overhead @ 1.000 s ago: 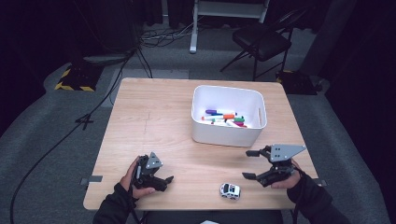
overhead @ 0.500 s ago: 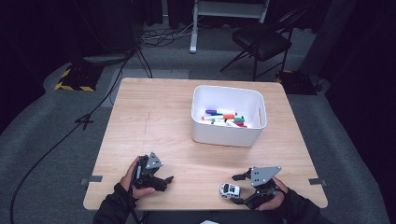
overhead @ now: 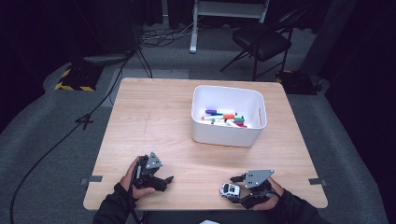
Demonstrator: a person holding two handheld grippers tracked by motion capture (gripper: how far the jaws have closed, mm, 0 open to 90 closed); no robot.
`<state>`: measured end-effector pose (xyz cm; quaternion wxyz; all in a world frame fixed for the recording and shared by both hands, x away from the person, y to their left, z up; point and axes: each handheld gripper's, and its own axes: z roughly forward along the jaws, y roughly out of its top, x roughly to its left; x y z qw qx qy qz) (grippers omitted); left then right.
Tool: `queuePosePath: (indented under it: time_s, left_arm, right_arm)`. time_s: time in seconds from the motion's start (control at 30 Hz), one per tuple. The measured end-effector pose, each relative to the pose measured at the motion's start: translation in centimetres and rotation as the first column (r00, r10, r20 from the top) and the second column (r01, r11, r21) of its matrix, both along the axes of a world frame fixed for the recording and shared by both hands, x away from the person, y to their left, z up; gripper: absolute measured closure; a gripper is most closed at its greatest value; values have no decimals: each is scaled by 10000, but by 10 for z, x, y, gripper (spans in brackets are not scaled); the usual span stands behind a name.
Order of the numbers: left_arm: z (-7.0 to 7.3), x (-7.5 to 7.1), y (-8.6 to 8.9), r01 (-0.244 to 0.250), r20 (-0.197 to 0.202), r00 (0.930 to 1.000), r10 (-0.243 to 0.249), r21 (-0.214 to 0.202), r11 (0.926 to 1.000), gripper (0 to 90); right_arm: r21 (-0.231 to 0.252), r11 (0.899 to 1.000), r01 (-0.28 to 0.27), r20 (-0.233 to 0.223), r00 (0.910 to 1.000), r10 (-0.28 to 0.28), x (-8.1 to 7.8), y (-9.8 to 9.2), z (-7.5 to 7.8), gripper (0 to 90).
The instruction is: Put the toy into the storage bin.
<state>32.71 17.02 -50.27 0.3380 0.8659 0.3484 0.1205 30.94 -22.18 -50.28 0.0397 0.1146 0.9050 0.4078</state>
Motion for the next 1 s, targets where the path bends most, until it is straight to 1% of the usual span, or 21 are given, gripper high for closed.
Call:
queuePosePath:
  time_s: [0.07, 0.1, 0.13, 0.17, 0.27, 0.3, 0.4, 0.43, 0.47, 0.5, 0.53, 0.57, 0.6, 0.67, 0.77, 0.8, 0.83, 0.9, 0.93, 0.97, 1.0]
  left_arm:
    - [0, 0, 0, 2, 2, 10000, -2, 0, 10000, 89]
    - [0, 0, 0, 2, 3, 10000, -2, 0, 10000, 89]
    - [0, 0, 0, 2, 3, 10000, -2, 0, 10000, 89]
    - [0, 0, 0, 3, 2, 10000, -3, 0, 10000, 88]
    - [0, 0, 0, 2, 0, 10000, -2, 0, 10000, 89]
    - [0, 0, 0, 1, -1, 10000, -1, 2, 10000, 88]
    - [0, 0, 0, 1, -1, 10000, -1, -3, 10000, 89]
    - [0, 0, 0, 1, -2, 10000, -1, -5, 10000, 89]
    - [0, 0, 0, 1, -2, 10000, -1, -5, 10000, 88]
    - [0, 0, 0, 4, 26, 10000, -4, 24, 10000, 88]
    - [0, 0, 0, 3, 26, 10000, -3, 17, 10000, 88]
    - [0, 0, 0, 9, 10, 10000, -9, -1, 10000, 88]
    - [0, 0, 0, 9, 10, 10000, -9, -1, 10000, 88]
    - [0, 0, 0, 7, -12, 10000, -7, -7, 10000, 88]
    - [0, 0, 0, 11, 21, 10000, -11, 7, 10000, 88]
    - [0, 0, 0, 11, 21, 10000, -11, 7, 10000, 88]
    - [0, 0, 0, 0, 32, 10000, 0, 24, 10000, 88]
    - [0, 0, 0, 6, -6, 10000, -6, -6, 10000, 88]
    - [0, 0, 0, 5, 36, 10000, -5, 16, 10000, 88]
    - [0, 0, 0, 7, -15, 10000, -7, -9, 10000, 89]
    - [0, 0, 0, 9, 41, 10000, -9, 21, 10000, 89]
  right_arm:
    - [-19, 10000, -63, 73, 10000, 63, 2, -1, 0, 356]
    - [57, 10000, -9, -28, 10000, 9, 0, -1, 1, 446]
    - [57, 10000, -9, -28, 10000, 9, 0, -1, 1, 446]
    - [39, 9999, -153, 108, 9998, 153, 1, -2, 1, 479]
    - [26, 9997, -254, 220, 9994, 254, 2, -3, 1, 482]
    - [19, 9993, -371, 265, 9990, 370, 4, -4, 1, 483]
    - [-71, 9996, -285, 316, 9991, 287, 4, -5, 2, 485]
    - [-90, 9999, -96, 404, 9991, 100, 4, -7, 3, 486]
    - [62, 9999, -92, 281, 9996, 90, 6, -9, 4, 486]
    - [138, 9998, -133, 260, 9996, 129, 8, -10, 5, 486]
    - [267, 9995, -149, 409, 9991, 138, 10, -11, 5, 486]
    - [397, 9992, 73, 280, 9996, -84, 10, -12, 7, 487]
    - [397, 9992, 73, 280, 9996, -84, 10, -12, 7, 487]
    - [463, 9988, 124, 489, 9987, -146, 12, -17, 11, 487]
    - [711, 9972, 245, 419, 9987, -275, 14, -22, 15, 488]
    - [725, 9972, 196, 560, 9981, -237, 16, -24, 17, 488]
    - [725, 9972, 196, 560, 9981, -237, 16, -24, 17, 488]
    - [1070, 9937, 320, 508, 9980, -376, 18, -28, 22, 488]
    - [1129, 9928, 406, 516, 9976, -467, 18, -29, 24, 488]
    - [1081, 9933, 420, 602, 9970, -487, 18, -31, 26, 488]
    - [1163, 9921, 471, 563, 9970, -539, 17, -32, 28, 488]
